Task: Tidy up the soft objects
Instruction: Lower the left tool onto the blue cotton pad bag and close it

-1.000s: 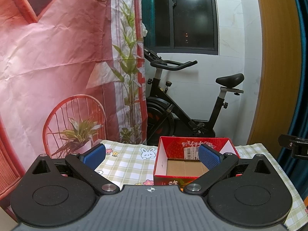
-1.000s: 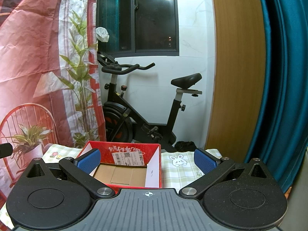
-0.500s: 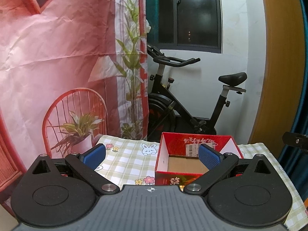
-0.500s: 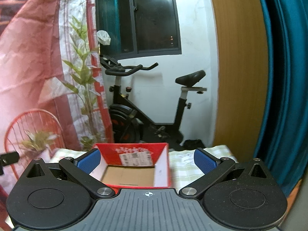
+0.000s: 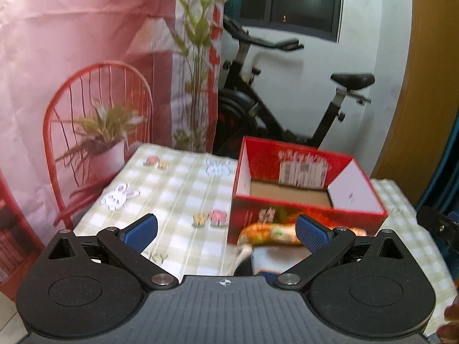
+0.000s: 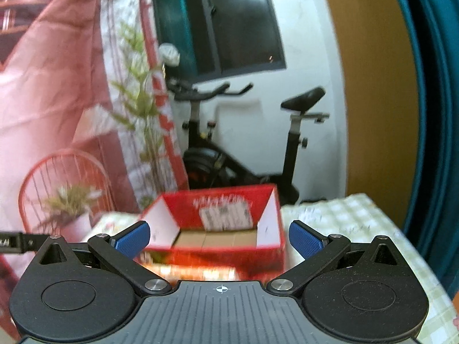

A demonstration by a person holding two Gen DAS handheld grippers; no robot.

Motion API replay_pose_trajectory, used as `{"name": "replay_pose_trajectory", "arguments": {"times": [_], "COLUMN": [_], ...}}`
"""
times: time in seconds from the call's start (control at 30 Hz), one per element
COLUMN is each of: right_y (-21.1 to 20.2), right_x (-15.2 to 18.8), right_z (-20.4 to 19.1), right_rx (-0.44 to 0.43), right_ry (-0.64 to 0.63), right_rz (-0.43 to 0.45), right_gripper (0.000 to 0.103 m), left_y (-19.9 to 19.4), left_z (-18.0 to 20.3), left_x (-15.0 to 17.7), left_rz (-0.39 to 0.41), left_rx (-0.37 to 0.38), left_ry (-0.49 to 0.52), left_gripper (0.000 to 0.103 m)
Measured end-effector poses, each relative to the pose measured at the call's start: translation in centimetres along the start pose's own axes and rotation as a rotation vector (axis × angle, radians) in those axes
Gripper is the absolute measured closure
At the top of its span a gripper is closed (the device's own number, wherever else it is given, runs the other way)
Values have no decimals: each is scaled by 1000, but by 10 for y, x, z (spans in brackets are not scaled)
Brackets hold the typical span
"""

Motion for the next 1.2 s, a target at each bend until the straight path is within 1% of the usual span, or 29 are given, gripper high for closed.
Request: {"name": "replay_pose_trajectory", "arguments": {"times": [0.03, 0.1, 0.13, 0.2, 0.27, 0.3, 0.33, 0.4, 0.43, 0.47, 0.5, 0.53, 0.57, 0.6, 0.63, 0.67, 0.73, 0.87, 0.93, 1.07, 1.1, 1.13, 1.2], "right_y": [3, 10, 15, 24, 29, 32, 36, 43, 46, 50, 52, 53, 56, 58, 59, 60, 62, 64, 67, 72, 73, 74, 76], "right_x": [6, 15, 19, 28, 38, 43, 48, 55, 59, 62, 65, 67, 70, 73, 74, 76, 78, 82, 84, 89, 90, 91, 93], "right_z": [-1, -2, -3, -2, 0, 0, 0, 1, 3, 4, 7, 9, 9, 9, 10, 9, 9, 7, 7, 8, 8, 9, 9], "right_rx": [-23, -39, -31, -12, 2, 14, 21, 38, 40, 36, 30, 26, 22, 14, 3, -12, -35, -68, -76, -79, -80, -81, -82], "right_ry": [-5, -4, -5, -8, -10, -16, -25, -40, -41, -35, -27, -22, -24, -29, -32, -33, -30, -23, -20, -10, -7, -4, -1], "right_rz": [-31, -79, -104, -138, -145, -153, -159, -177, -194, -214, -233, -250, -262, -270, -278, -286, -308, -357, -374, -411, -419, -424, -436], "right_gripper": [0, 0, 0, 0, 0, 0, 1, 5, 10, 17, 21, 27, 34, 37, 42, 44, 44, 44, 44, 45, 46, 46, 46], "left_y": [6, 16, 17, 24, 34, 35, 40, 47, 52, 52, 55, 57, 58, 59, 61, 62, 63, 69, 72, 77, 78, 79, 81], "left_z": [0, 1, 4, 7, 12, 15, 17, 21, 21, 23, 24, 28, 30, 33, 34, 36, 39, 47, 49, 50, 49, 48, 47], "left_x": [6, 17, 24, 35, 45, 49, 53, 61, 64, 66, 68, 69, 71, 73, 75, 75, 77, 80, 81, 85, 86, 88, 91], "left_rz": [-2, -41, -92, -157, -190, -210, -215, -226, -233, -244, -248, -246, -245, -241, -241, -240, -248, -265, -281, -318, -322, -326, -333], "left_rx": [-1, 15, 37, 70, 88, 97, 107, 135, 158, 175, 190, 205, 222, 241, 264, 285, 313, 338, 354, 364, 377, 393, 424], "left_ry": [10, 7, -15, -32, -35, -33, -33, -45, -53, -62, -69, -76, -80, -88, -93, -103, -110, -108, -113, -97, -109, -124, -143], "left_gripper": [0, 0, 1, 2, 4, 8, 12, 18, 23, 25, 28, 31, 33, 37, 38, 38, 38, 38, 38, 39, 42, 47, 51]}}
Point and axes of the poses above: each gripper's, at about its wrist camera, not at the fingertips, and y roughly the way its jaws point, z to its right, x to its underside, the point moved 1 cm from there along y, roughly the way its jaws point, and after that the axes turned 14 degrees about y, right-handed, at the moved point
